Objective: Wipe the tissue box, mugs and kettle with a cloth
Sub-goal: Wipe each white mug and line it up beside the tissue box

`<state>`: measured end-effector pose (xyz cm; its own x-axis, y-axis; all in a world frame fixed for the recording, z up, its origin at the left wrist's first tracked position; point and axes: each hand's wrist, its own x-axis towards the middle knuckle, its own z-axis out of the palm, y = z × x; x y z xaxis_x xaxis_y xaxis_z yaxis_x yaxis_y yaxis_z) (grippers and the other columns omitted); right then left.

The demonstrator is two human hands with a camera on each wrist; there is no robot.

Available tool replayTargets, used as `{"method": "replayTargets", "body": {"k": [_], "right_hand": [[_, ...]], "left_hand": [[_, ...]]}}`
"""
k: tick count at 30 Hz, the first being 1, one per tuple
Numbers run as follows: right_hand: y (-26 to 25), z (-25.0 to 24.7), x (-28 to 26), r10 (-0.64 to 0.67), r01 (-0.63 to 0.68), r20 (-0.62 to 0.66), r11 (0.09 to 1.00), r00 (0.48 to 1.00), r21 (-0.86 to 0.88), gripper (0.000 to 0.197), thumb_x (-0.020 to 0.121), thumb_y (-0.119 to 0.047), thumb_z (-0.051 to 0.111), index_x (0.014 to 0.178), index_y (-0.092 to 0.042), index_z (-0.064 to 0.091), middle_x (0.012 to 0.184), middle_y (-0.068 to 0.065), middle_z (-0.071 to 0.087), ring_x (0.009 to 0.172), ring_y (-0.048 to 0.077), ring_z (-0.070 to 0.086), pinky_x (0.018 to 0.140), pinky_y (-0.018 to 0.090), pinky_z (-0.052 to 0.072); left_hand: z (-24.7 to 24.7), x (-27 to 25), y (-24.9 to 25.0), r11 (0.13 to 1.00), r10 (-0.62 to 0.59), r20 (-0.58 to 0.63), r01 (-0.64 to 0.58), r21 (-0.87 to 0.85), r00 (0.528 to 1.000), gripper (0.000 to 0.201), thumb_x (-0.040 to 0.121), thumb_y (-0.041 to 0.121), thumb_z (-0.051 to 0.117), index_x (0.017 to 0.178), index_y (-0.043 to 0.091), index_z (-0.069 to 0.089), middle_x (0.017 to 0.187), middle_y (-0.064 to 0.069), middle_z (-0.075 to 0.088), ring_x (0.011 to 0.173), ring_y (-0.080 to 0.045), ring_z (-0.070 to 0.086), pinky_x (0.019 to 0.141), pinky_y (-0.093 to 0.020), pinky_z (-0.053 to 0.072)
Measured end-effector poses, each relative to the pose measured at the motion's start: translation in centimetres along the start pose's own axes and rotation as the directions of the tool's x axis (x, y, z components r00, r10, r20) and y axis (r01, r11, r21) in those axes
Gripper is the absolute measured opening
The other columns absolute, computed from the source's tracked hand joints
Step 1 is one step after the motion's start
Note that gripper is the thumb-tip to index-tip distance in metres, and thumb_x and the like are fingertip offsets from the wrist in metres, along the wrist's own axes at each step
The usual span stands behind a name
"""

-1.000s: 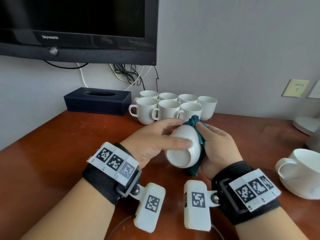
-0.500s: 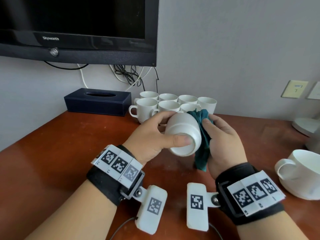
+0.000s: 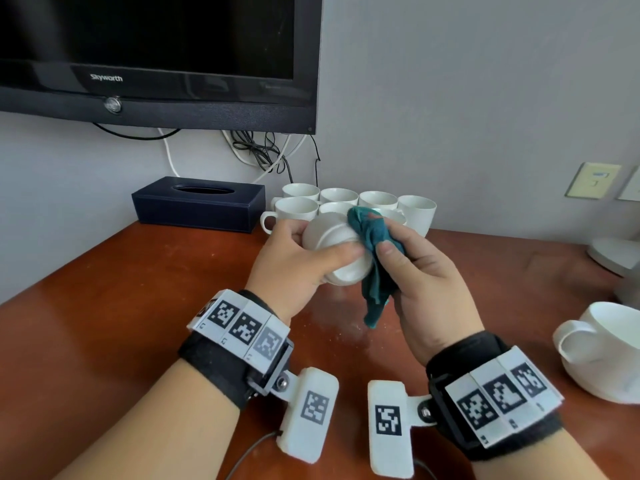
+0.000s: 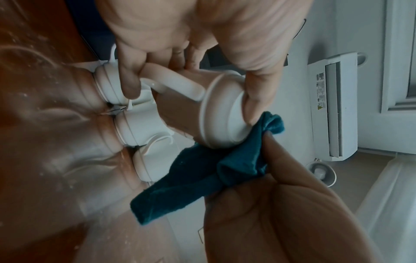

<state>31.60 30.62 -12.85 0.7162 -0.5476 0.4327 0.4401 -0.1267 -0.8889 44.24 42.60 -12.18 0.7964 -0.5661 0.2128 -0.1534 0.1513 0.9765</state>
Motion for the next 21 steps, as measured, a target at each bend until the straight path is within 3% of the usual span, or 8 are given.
{"method": "replayTargets", "body": {"k": [3, 8, 11, 13, 15, 17, 19, 21], "right_hand": [[-0.2, 0.5, -0.3, -0.031, 0.032, 0.009, 0.999, 0.999, -0.044, 0.032, 0.096, -0.025, 0.06, 0.126, -0.027, 0.071, 0.102, 0.005, 0.073, 0.083, 0.026, 0.063, 0.071, 0.038, 0.052], [-0.9, 0.2, -0.3, -0.022, 0.021, -0.048, 1.0, 0.999, -0.017, 0.029, 0.109, -0.026, 0.047, 0.127, -0.026, 0.07, 0.111, 0.012, 0.075, 0.089, 0.03, 0.066, 0.075, 0.051, 0.051], [-1.1, -0.2, -0.3, 0.027, -0.023, -0.106, 0.999, 0.994, 0.042, 0.031, 0.11, -0.027, 0.047, 0.114, -0.036, 0.077, 0.105, 0.004, 0.077, 0.085, 0.029, 0.065, 0.072, 0.045, 0.049], [-1.1, -0.7, -0.2, 0.054, -0.047, -0.125, 0.997, 0.991, 0.059, 0.026, 0.108, -0.031, 0.05, 0.112, -0.035, 0.076, 0.103, -0.004, 0.078, 0.086, 0.021, 0.07, 0.068, 0.037, 0.057], [-1.0, -0.9, -0.1, 0.053, -0.046, -0.132, 0.997, 0.99, 0.056, 0.022, 0.107, -0.033, 0.053, 0.118, -0.029, 0.071, 0.107, -0.011, 0.079, 0.098, 0.01, 0.074, 0.078, 0.027, 0.061], [-0.8, -0.8, 0.0, 0.06, -0.053, -0.126, 0.997, 0.99, 0.061, 0.026, 0.107, -0.032, 0.052, 0.125, -0.024, 0.07, 0.116, -0.006, 0.077, 0.108, 0.013, 0.073, 0.09, 0.033, 0.06], [-0.9, -0.3, -0.1, 0.091, -0.077, -0.108, 0.989, 0.99, 0.124, 0.03, 0.109, -0.026, 0.049, 0.13, -0.02, 0.069, 0.123, 0.005, 0.075, 0.115, 0.024, 0.07, 0.099, 0.042, 0.055], [-0.7, 0.0, -0.2, 0.092, -0.08, -0.077, 0.985, 0.993, 0.156, 0.032, 0.11, -0.021, 0.046, 0.131, -0.018, 0.069, 0.126, 0.011, 0.073, 0.123, 0.033, 0.065, 0.11, 0.051, 0.049]], "left_hand": [[-0.1, 0.0, 0.0, 0.999, 0.008, 0.008, -0.008, 0.04, 1.0, 0.088, 0.045, 0.058, 0.096, 0.12, 0.027, 0.061, 0.112, 0.002, 0.074, 0.101, -0.018, 0.075, 0.085, -0.051, 0.063], [0.3, -0.9, 0.6, 1.0, 0.017, 0.203, -0.022, 0.02, 0.979, 0.081, 0.059, 0.035, 0.098, 0.128, 0.025, 0.057, 0.121, 0.0, 0.069, 0.097, -0.007, 0.071, 0.065, -0.021, 0.056], [0.3, -1.4, 1.1, 1.0, 0.028, 0.299, -0.026, -0.012, 0.954, 0.088, 0.051, 0.043, 0.092, 0.13, 0.027, 0.057, 0.127, 0.0, 0.066, 0.108, -0.011, 0.069, 0.074, -0.026, 0.061], [0.4, -1.5, 1.2, 0.999, 0.013, 0.326, 0.003, -0.048, 0.945, 0.086, 0.051, 0.042, 0.091, 0.129, 0.027, 0.059, 0.13, -0.004, 0.066, 0.115, -0.018, 0.068, 0.086, -0.036, 0.063], [0.4, -1.4, 1.0, 0.996, 0.003, 0.325, 0.025, -0.083, 0.946, 0.085, 0.053, 0.04, 0.092, 0.13, 0.025, 0.06, 0.131, -0.007, 0.066, 0.119, -0.027, 0.067, 0.095, -0.052, 0.059], [0.5, -1.3, 0.8, 0.991, -0.005, 0.3, 0.046, -0.129, 0.954, 0.085, 0.054, 0.037, 0.092, 0.131, 0.022, 0.06, 0.132, -0.011, 0.067, 0.119, -0.031, 0.068, 0.097, -0.058, 0.055], [0.4, -1.0, 0.5, 0.98, -0.016, 0.259, 0.066, -0.185, 0.966, 0.085, 0.055, 0.036, 0.092, 0.131, 0.019, 0.061, 0.13, -0.015, 0.068, 0.112, -0.03, 0.071, 0.088, -0.052, 0.058], [0.3, -0.7, 0.5, 0.98, -0.009, 0.192, 0.047, -0.192, 0.981, 0.087, 0.057, 0.042, 0.094, 0.133, 0.017, 0.06, 0.127, -0.014, 0.07, 0.105, -0.027, 0.072, 0.076, -0.039, 0.058]]}}
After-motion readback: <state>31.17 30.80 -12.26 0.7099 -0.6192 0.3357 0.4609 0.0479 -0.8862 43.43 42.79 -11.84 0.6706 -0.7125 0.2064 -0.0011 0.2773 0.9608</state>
